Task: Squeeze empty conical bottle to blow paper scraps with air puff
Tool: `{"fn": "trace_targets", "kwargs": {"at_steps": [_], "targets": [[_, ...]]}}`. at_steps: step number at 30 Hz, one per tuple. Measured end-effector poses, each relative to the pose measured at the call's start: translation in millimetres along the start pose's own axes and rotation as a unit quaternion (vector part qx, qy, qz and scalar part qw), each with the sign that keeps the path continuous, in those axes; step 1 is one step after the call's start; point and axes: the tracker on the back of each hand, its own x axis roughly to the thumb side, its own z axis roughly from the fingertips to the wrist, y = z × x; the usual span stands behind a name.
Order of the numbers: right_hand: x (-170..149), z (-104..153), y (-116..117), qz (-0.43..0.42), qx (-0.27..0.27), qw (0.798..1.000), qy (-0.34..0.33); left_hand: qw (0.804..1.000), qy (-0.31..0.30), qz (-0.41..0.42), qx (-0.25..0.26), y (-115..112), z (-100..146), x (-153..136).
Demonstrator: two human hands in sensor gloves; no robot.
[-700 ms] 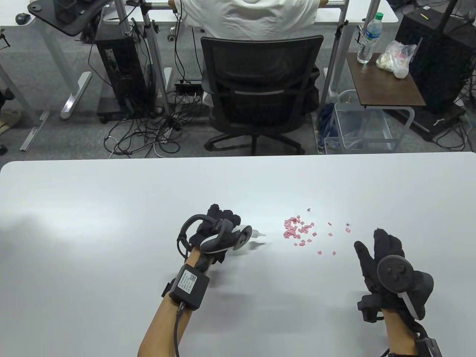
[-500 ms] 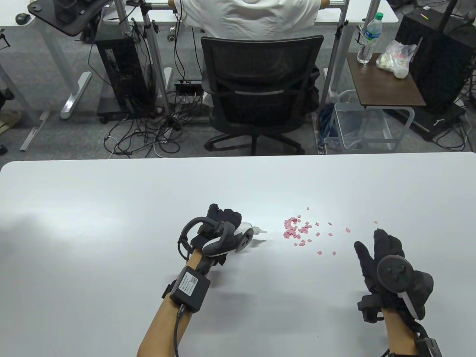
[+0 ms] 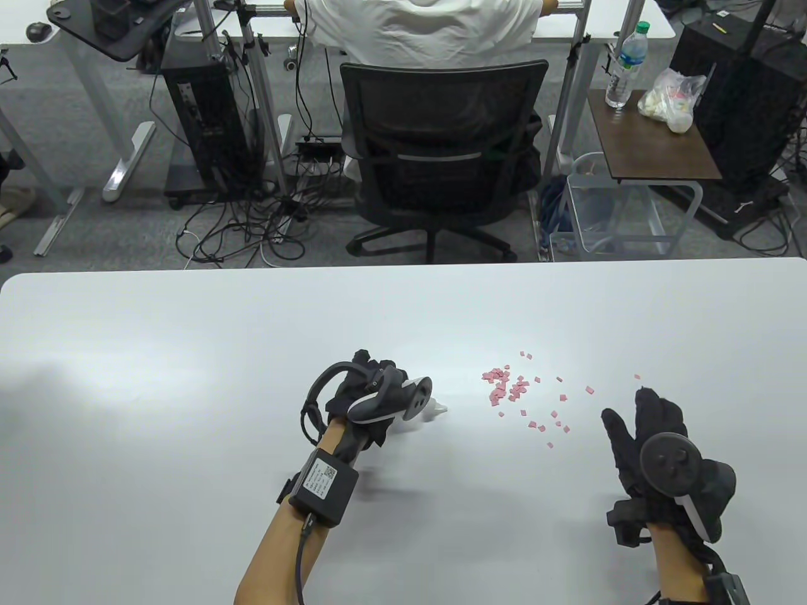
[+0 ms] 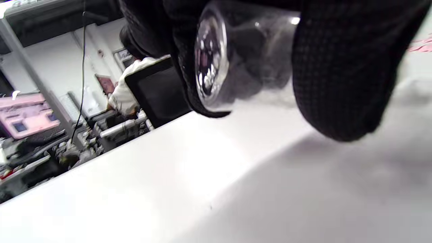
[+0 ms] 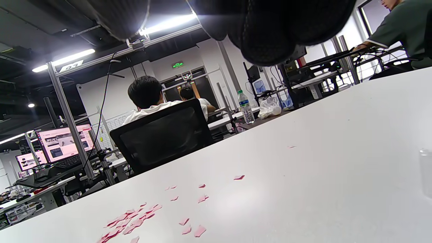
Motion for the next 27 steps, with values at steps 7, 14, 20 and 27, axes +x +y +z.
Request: {"fn": "trace_targets", "kwargs": {"at_steps": [7, 14, 20, 27], "targets": [[-0.3, 0.0, -0.4, 0.0, -0.003, 1.0, 0.001, 0.999, -0.025, 0.031, 0.035, 4.6, 0.6, -2.7], [-0.3, 0.2, -0.5, 0.0, -0.004, 1.0, 0.0, 0.998, -0.008, -0.016, 0.06, 8.1, 1.1, 2.3], [-0.5, 0.0, -0.5, -0.001, -0.001, 1.0, 0.0, 0.998, 0.005, 0.01, 0.067, 6.4, 2.5, 2.5], [-0.8, 0.0, -0.9, -0.001, -0.002, 1.0, 0.001, 0.997, 0.043, -0.008, 0.068, 9.6, -2.3, -0.6]]}}
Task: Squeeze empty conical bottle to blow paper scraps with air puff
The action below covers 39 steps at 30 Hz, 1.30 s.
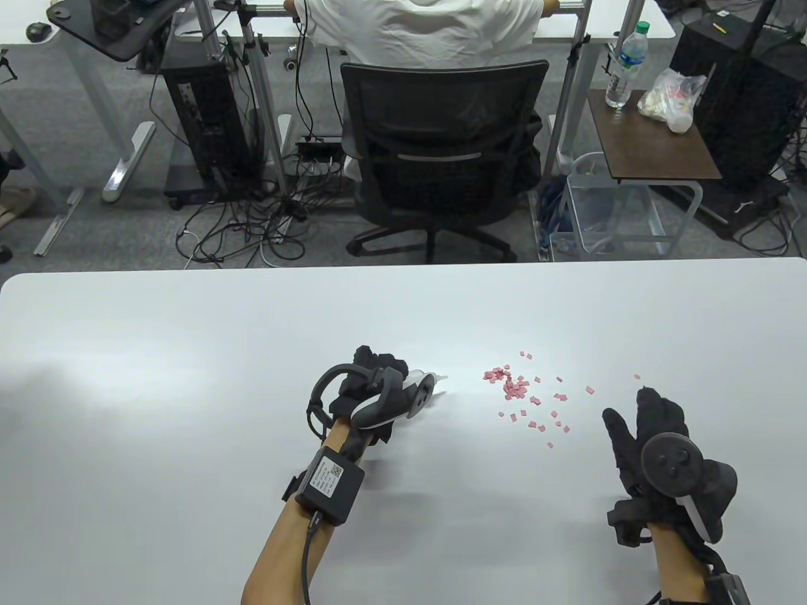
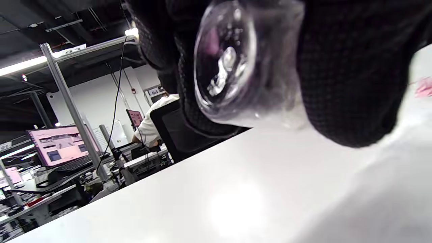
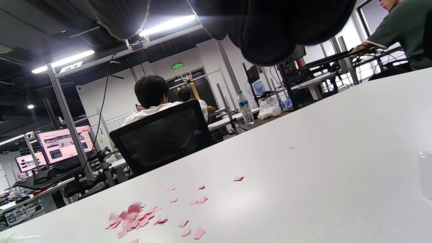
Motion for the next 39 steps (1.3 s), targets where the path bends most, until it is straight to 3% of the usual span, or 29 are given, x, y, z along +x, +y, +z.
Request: {"fn": "trace_targets", "kwargs": {"at_steps": [4, 8, 11, 16, 19, 20, 22, 26, 27, 32, 35, 39], "targets": [[-0.2, -0.1, -0.1, -0.003, 0.0, 1.0, 0.001, 0.999, -0.009, 0.022, -0.024, -0.3, -0.5, -1.0], [0.0, 0.1, -0.1, -0.001, 0.0, 1.0, 0.001, 1.0, 0.003, -0.005, 0.025, 0.9, 0.8, 1.3], [-0.3, 0.0, -0.3, -0.001, -0.001, 1.0, 0.001, 0.999, -0.021, 0.025, -0.038, -3.8, -2.9, -0.8], [-0.6, 0.1, -0.4, -0.003, -0.002, 1.0, 0.002, 1.0, -0.023, -0.002, 0.019, -2.0, 1.0, 1.5], [-0.4, 0.0, -0.4, -0.002, -0.001, 1.0, 0.001, 0.996, -0.062, 0.015, -0.064, -6.6, -1.3, 3.5], [-0.5, 0.0, -0.5, -0.002, -0.002, 1.0, 0.001, 0.996, -0.052, 0.027, -0.067, -7.8, 0.2, 3.8], [-0.6, 0.0, -0.6, -0.002, -0.002, 1.0, 0.001, 0.998, -0.038, 0.04, -0.028, -8.9, 2.1, 4.7], [-0.6, 0.1, -0.4, -0.001, -0.001, 1.0, 0.001, 0.998, -0.056, 0.024, -0.013, -5.0, 1.6, 11.8], [-0.7, 0.1, -0.5, -0.001, -0.001, 1.0, 0.001, 0.998, -0.052, 0.011, 0.017, -3.4, 3.9, 13.1], [-1.2, -0.1, -1.3, -0.005, -0.002, 1.0, 0.003, 0.995, -0.058, 0.061, -0.053, -4.6, 0.1, 13.1], [-1.0, 0.0, -1.2, -0.003, -0.002, 1.0, 0.002, 0.997, -0.067, 0.032, 0.009, -1.1, 2.3, 15.6], [-1.1, -0.1, -1.4, -0.003, -0.003, 1.0, 0.001, 0.998, -0.053, 0.037, -0.01, -1.7, 1.4, 15.5]]}}
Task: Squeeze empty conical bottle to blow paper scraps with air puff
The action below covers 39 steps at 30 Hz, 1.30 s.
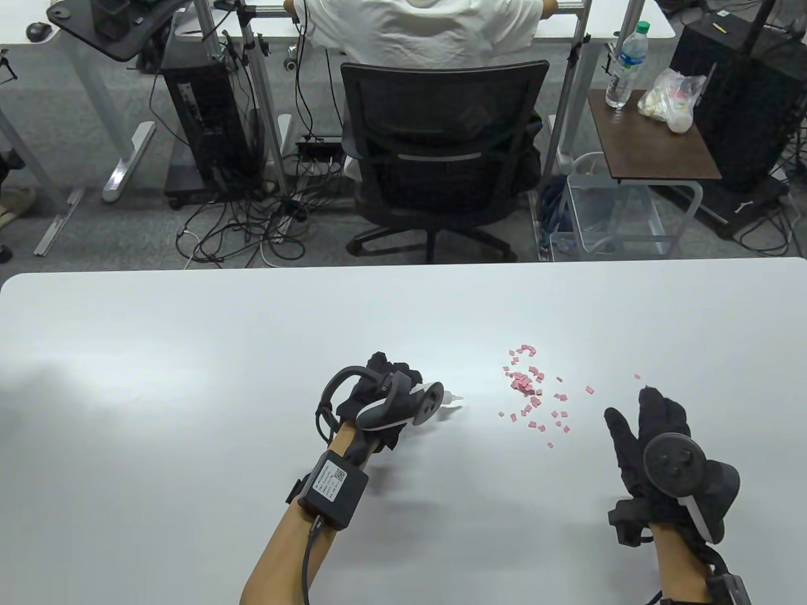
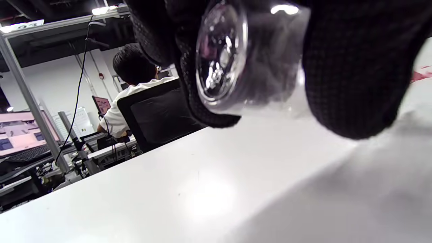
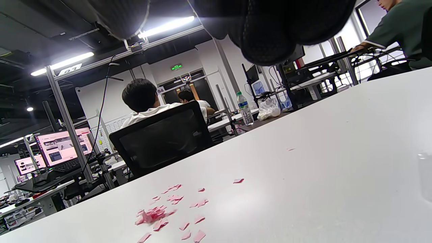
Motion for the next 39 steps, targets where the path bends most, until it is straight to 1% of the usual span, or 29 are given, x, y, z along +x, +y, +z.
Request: {"fn": "trace_targets", "kwargs": {"at_steps": [1, 3, 4, 5, 6, 7, 8, 9, 10, 11, 14, 15, 17, 18, 19, 20, 22, 24, 25, 26, 27, 28, 31, 33, 35, 36, 37, 38, 39], "targets": [[0.0, 0.0, 0.1, 0.0, 0.0, 1.0, 0.0, 1.0, 0.001, 0.013, -0.002, 0.3, -0.6, -0.5], [0.0, 0.0, 0.0, 0.001, 0.0, 1.0, 0.0, 0.999, 0.015, 0.026, 0.027, 2.7, 0.3, -0.1], [-0.1, 0.0, -0.1, 0.0, 0.0, 1.0, 0.0, 0.999, 0.013, 0.021, 0.034, 4.0, 0.0, 0.7], [-0.2, 0.0, -0.1, -0.001, -0.001, 1.0, 0.0, 0.999, 0.005, -0.003, 0.033, 4.9, 0.3, 3.3], [-0.2, 0.0, -0.2, -0.001, -0.001, 1.0, 0.0, 0.998, 0.006, -0.021, 0.053, 6.0, 1.4, 4.6], [-0.1, 0.1, -0.2, 0.0, -0.001, 1.0, 0.001, 0.999, 0.0, -0.033, 0.034, 7.4, -1.8, 5.2], [-0.3, 0.1, -0.4, -0.001, -0.001, 1.0, 0.001, 1.0, -0.007, -0.011, -0.005, 5.6, -2.0, 4.8], [-0.3, 0.0, -0.4, -0.002, -0.001, 1.0, 0.001, 1.0, -0.012, 0.005, -0.019, 4.8, -2.6, 4.4], [-0.3, 0.1, -0.5, -0.002, -0.001, 1.0, 0.002, 1.0, -0.002, 0.026, -0.002, 4.8, -1.7, 4.1], [-0.3, 0.1, -0.5, -0.002, -0.001, 1.0, 0.002, 1.0, 0.001, 0.028, -0.001, 5.2, -1.2, 4.0], [-0.4, 0.1, -0.5, -0.002, -0.001, 1.0, 0.002, 0.999, -0.003, -0.005, 0.034, 7.7, -0.6, 6.9], [-0.5, 0.1, -0.5, -0.002, -0.001, 1.0, 0.002, 1.0, -0.01, -0.008, 0.009, 7.9, -2.0, 7.4], [-0.5, 0.0, -0.5, -0.003, -0.001, 1.0, 0.002, 1.0, -0.011, 0.019, 0.007, 6.6, -2.1, 7.1], [-0.6, 0.0, -0.6, -0.002, -0.002, 1.0, 0.002, 0.999, 0.0, 0.035, -0.001, 7.2, -2.6, 6.5], [-0.7, 0.0, -0.7, -0.003, -0.002, 1.0, 0.002, 0.999, 0.002, 0.05, 0.008, 6.7, -1.3, 5.8], [-0.8, 0.0, -0.7, -0.004, -0.002, 1.0, 0.002, 0.998, 0.009, 0.05, 0.037, 8.0, -1.0, 6.7], [-0.8, 0.1, -0.8, -0.004, -0.003, 1.0, 0.002, 0.999, -0.003, 0.001, 0.043, 9.7, -1.7, 8.8], [-0.9, 0.1, -0.8, -0.004, -0.003, 1.0, 0.002, 0.999, -0.006, 0.022, 0.024, 8.3, -2.4, 8.2], [-1.0, 0.1, -1.0, -0.004, -0.004, 1.0, 0.003, 0.999, -0.009, 0.042, -0.003, 7.6, -2.7, 7.6], [-1.0, 0.1, -1.1, -0.004, -0.004, 1.0, 0.003, 0.998, -0.012, 0.056, -0.008, 6.4, -2.0, 7.3], [-1.2, 0.0, -1.1, -0.005, -0.003, 1.0, 0.003, 0.998, -0.001, 0.07, 0.008, 6.6, -1.4, 6.8], [-1.3, 0.0, -1.1, -0.005, -0.003, 1.0, 0.003, 0.998, -0.001, 0.067, 0.008, 7.1, -1.8, 7.1], [-1.3, 0.3, -1.2, -0.004, -0.003, 1.0, 0.003, 0.999, -0.02, 0.005, 0.034, 9.5, -1.0, 10.4], [-1.4, 0.2, -1.5, -0.005, -0.004, 1.0, 0.004, 0.999, -0.013, 0.034, 0.029, 8.6, 0.3, 9.6], [-1.7, 0.2, -1.5, -0.006, -0.004, 1.0, 0.004, 0.998, -0.014, 0.06, -0.004, 7.1, -1.4, 8.0], [-1.8, 0.3, -1.5, -0.006, -0.005, 1.0, 0.005, 0.997, -0.006, 0.073, -0.006, 6.3, -0.4, 7.5], [-1.9, 0.2, -1.4, -0.006, -0.003, 1.0, 0.004, 0.997, 0.0, 0.072, 0.016, 6.8, 0.6, 8.1], [-1.9, 0.2, -1.5, -0.006, -0.004, 1.0, 0.004, 0.998, -0.01, 0.053, 0.033, 6.9, 0.8, 8.6], [-1.9, 0.2, -1.6, -0.005, -0.005, 1.0, 0.004, 0.999, -0.006, 0.022, 0.04, 8.5, 1.0, 9.2]]}}
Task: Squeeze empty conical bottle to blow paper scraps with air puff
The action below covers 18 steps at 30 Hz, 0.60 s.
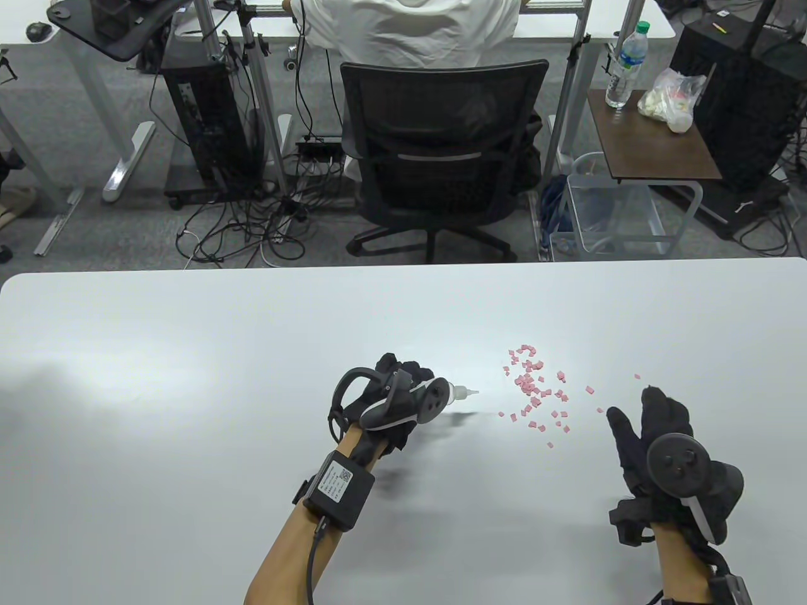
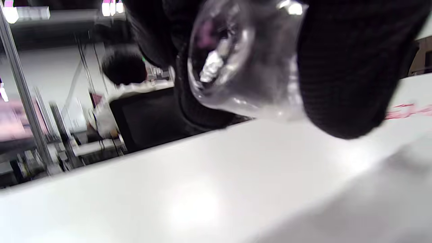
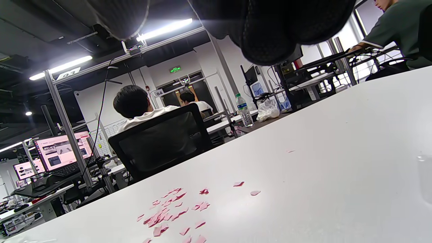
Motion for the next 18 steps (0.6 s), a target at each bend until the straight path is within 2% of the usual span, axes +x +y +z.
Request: {"fn": "trace_targets", "kwargs": {"at_steps": [2, 5, 6, 9, 10, 12, 14, 17, 18], "targets": [[-0.2, 0.0, -0.1, 0.0, 0.0, 1.0, 0.0, 1.0, -0.006, 0.007, -0.014, -1.5, 0.2, -0.3], [-0.5, -0.2, -0.3, -0.001, 0.0, 1.0, 0.001, 0.998, 0.019, 0.04, -0.04, -2.8, -0.6, -2.7], [-0.6, -0.1, -0.2, -0.001, -0.001, 1.0, 0.001, 0.998, 0.021, 0.045, -0.027, -3.0, -0.1, -2.8], [-0.8, -0.1, -0.3, 0.0, 0.0, 1.0, 0.001, 1.0, 0.003, -0.016, -0.016, -2.2, -0.1, 0.4], [-0.9, -0.2, -0.4, 0.0, 0.0, 1.0, 0.001, 0.999, -0.009, -0.011, -0.029, -3.0, -0.8, 0.4], [-1.1, -0.2, -0.7, 0.0, -0.001, 1.0, 0.002, 0.995, -0.032, 0.027, -0.086, -7.1, -2.2, -0.3], [-1.5, -0.4, -0.9, -0.001, -0.001, 1.0, 0.003, 0.997, -0.019, 0.042, -0.059, -6.8, 3.0, -2.7], [-1.7, -0.4, -1.0, -0.001, 0.0, 1.0, 0.004, 0.999, -0.021, 0.018, -0.041, -2.7, 5.6, -6.3], [-1.6, -0.3, -0.9, -0.001, -0.001, 1.0, 0.003, 1.0, -0.024, 0.003, -0.005, -0.9, 8.2, -6.0]]}}
